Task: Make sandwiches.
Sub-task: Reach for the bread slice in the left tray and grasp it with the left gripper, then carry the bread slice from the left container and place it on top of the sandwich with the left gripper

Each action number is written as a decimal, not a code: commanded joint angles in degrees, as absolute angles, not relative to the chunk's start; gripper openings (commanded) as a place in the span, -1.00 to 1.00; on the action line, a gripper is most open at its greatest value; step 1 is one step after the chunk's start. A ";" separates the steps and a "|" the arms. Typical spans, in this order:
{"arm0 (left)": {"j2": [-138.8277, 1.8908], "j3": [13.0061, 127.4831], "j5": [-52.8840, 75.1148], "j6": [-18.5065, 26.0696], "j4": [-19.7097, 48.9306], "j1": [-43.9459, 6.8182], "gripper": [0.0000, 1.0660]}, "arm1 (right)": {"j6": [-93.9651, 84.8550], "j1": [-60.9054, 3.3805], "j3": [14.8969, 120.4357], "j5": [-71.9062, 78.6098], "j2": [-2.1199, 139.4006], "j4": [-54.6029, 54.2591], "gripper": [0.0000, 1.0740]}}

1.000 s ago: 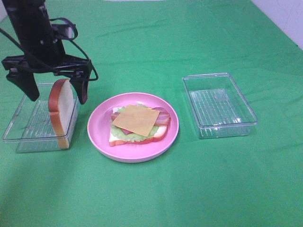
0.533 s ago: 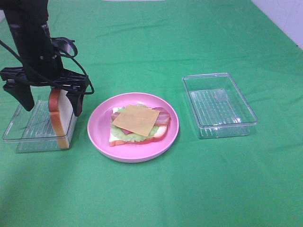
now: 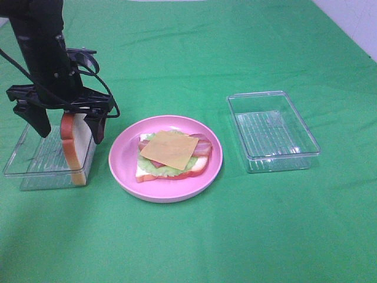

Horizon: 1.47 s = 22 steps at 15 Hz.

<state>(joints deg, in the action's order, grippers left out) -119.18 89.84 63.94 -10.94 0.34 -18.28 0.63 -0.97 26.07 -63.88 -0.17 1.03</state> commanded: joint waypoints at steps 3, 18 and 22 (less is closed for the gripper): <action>-119.52 89.38 62.40 -10.94 0.69 -18.33 -0.41 | 0.00 -0.69 25.95 -63.14 -2.01 0.92 0.84; -111.96 89.50 64.29 -13.81 0.00 -18.33 -1.00 | 0.00 -0.69 25.95 -63.14 -2.01 0.92 0.84; -101.47 89.50 63.25 -9.22 7.51 -18.33 -1.00 | 0.00 -0.69 25.95 -63.14 -2.01 0.92 0.84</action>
